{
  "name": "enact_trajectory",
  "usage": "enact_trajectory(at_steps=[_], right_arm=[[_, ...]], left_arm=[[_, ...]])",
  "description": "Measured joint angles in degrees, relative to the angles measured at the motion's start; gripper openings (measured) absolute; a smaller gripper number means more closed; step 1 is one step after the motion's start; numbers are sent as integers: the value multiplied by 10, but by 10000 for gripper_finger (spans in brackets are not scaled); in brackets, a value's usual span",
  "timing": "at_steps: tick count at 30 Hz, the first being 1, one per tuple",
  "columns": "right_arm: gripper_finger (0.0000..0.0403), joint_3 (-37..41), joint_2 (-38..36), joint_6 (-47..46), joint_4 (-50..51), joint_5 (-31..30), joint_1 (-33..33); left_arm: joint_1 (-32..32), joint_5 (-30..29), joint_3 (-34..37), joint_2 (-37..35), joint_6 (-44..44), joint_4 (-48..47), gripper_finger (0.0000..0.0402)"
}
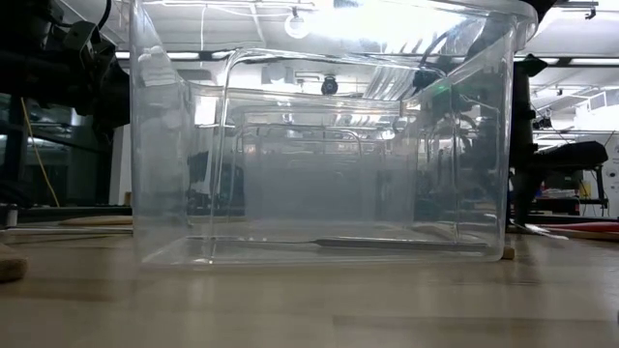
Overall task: Pick & Place Kitchen Items
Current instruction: Put the silver knife into the bottom transparent bin
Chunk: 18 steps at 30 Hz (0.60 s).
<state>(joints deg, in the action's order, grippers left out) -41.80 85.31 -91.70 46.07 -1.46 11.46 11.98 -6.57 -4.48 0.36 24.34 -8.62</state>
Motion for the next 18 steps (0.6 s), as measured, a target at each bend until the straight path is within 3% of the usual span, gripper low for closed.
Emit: enact_trajectory(at_steps=[18], right_arm=[[34,-2,-97,5,51,-23,0]], left_arm=[[0,0,0,0,0,0,143]])
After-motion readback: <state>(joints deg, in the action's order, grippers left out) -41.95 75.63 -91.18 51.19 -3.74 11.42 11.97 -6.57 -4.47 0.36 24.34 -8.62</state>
